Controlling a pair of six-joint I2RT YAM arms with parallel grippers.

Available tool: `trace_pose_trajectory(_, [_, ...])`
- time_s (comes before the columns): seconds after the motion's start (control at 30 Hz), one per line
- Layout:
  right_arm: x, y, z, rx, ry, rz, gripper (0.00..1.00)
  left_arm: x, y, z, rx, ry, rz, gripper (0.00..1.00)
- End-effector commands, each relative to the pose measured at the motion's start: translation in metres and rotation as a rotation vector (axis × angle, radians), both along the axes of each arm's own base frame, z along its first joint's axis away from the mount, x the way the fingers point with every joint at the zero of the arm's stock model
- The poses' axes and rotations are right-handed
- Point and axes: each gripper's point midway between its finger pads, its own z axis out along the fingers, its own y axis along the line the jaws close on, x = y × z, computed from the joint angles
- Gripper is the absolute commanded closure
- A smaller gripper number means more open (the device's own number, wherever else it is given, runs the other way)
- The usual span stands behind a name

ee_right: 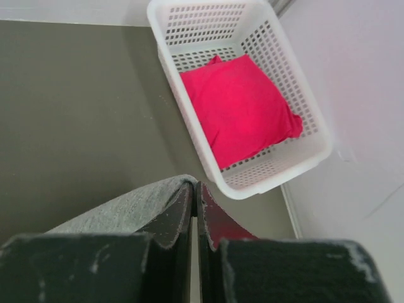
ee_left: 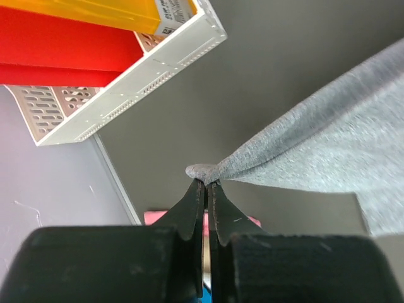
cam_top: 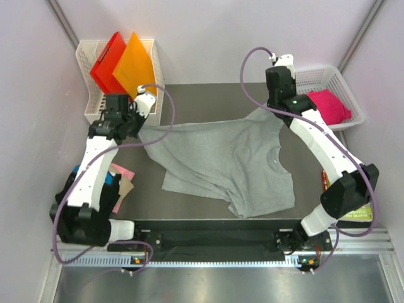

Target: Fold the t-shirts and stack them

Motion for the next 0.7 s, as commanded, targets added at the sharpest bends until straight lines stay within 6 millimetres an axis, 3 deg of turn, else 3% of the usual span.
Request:
trace_pose_trajectory(0.0, [0.016,0.002,0.013,0.104,-0.073,-0.015,1.0,0.062,0.012,0.008,0.07,-0.082,0.075,1.0])
trace_pose_trajectory(0.17, [0.041,-0.012,0.001,0.151,-0.053,-0.059,1.0,0.098,0.01,-0.008,0.139,-0.029,0.079,1.0])
trace_pose_trajectory(0.2, [0.044,-0.012,-0.003,0.148,-0.046,-0.064,1.0,0.113,0.009,-0.007,0.136,-0.024,0.093,1.0])
trace_pose_trajectory(0.27, [0.046,-0.015,-0.004,0.144,-0.044,-0.078,1.0,0.121,0.011,-0.007,0.136,0.003,0.123,1.0])
trace_pose_trajectory(0.3, [0.045,-0.016,0.001,0.146,-0.051,-0.077,1.0,0.134,0.012,0.01,0.132,-0.033,0.145,1.0])
trace_pose_trajectory(0.37, [0.033,-0.017,0.025,0.157,-0.096,-0.067,1.0,0.131,0.009,0.025,0.105,-0.021,0.148,1.0])
trace_pose_trajectory(0.4, [0.025,-0.021,0.037,0.151,-0.121,-0.075,1.0,0.131,0.006,0.054,0.076,-0.072,0.147,1.0])
trace_pose_trajectory(0.43, [0.017,-0.02,0.048,0.141,-0.135,-0.065,1.0,0.122,0.0,0.062,0.039,-0.067,0.135,1.0])
trace_pose_trajectory(0.47, [-0.002,-0.024,0.074,0.151,-0.188,-0.059,1.0,0.115,-0.003,0.076,0.012,-0.088,0.126,1.0])
trace_pose_trajectory(0.5, [-0.016,-0.027,0.088,0.144,-0.223,-0.071,1.0,0.096,-0.007,0.099,-0.023,-0.129,0.106,1.0])
trace_pose_trajectory(0.53, [-0.032,-0.016,0.1,0.133,-0.241,-0.034,1.0,0.082,-0.017,0.106,-0.063,-0.134,0.064,1.0])
trace_pose_trajectory(0.57, [-0.06,-0.018,0.119,0.144,-0.295,-0.021,1.0,0.068,-0.027,0.11,-0.089,-0.141,0.029,1.0])
trace_pose_trajectory(0.6, [-0.079,-0.022,0.128,0.112,-0.325,-0.052,1.0,0.036,-0.031,0.115,-0.097,-0.158,0.013,1.0])
trace_pose_trajectory(0.63, [-0.098,-0.004,0.135,0.114,-0.342,0.008,1.0,0.017,-0.047,0.113,-0.079,-0.167,-0.013,1.0])
trace_pose_trajectory(0.67, [-0.124,-0.01,0.142,0.13,-0.378,0.009,1.0,-0.001,-0.056,0.111,-0.067,-0.179,-0.036,1.0])
